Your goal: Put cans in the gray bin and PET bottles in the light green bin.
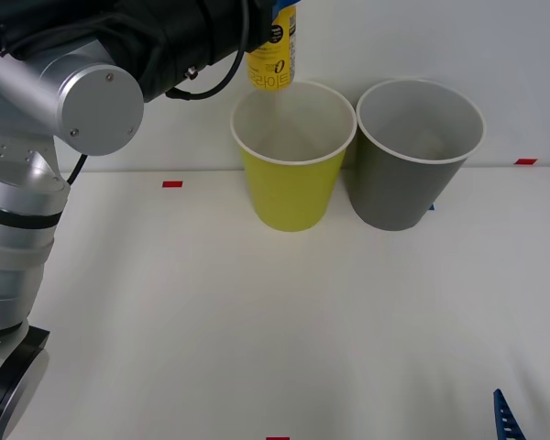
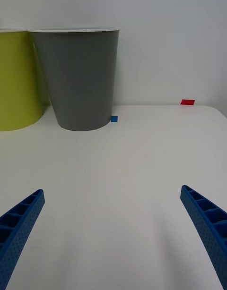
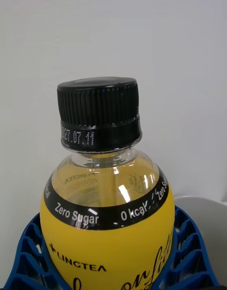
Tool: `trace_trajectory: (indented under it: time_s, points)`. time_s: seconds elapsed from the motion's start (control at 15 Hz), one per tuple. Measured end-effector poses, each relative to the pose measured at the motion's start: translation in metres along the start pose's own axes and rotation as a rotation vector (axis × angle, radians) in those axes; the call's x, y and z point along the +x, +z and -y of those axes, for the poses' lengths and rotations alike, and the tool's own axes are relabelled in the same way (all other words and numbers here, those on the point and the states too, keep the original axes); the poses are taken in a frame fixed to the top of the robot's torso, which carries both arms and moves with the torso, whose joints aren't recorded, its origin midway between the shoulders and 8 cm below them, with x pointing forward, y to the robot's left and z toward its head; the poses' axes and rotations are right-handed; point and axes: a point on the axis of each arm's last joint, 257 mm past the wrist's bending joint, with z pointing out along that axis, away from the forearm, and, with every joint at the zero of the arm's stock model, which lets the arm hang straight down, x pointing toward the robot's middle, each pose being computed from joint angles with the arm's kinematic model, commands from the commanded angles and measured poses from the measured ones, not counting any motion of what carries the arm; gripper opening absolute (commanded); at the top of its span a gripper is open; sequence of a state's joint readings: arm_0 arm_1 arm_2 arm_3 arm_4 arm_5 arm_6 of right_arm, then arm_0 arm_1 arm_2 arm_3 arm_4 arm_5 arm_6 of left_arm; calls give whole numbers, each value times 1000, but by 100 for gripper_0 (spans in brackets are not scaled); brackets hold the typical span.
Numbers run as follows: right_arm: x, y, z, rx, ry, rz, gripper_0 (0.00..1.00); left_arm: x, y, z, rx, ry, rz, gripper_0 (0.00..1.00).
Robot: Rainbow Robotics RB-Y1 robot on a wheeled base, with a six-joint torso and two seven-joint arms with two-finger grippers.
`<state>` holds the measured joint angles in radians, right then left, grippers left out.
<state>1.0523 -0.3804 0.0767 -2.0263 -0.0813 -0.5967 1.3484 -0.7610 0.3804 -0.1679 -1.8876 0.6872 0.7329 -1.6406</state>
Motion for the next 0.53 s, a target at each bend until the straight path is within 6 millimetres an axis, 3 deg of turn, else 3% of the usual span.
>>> trace_trajectory:
  time_s: [0.53]
  points:
    - [0,0,0,0,0,0,100,15,37,11,19,-19,54,0]
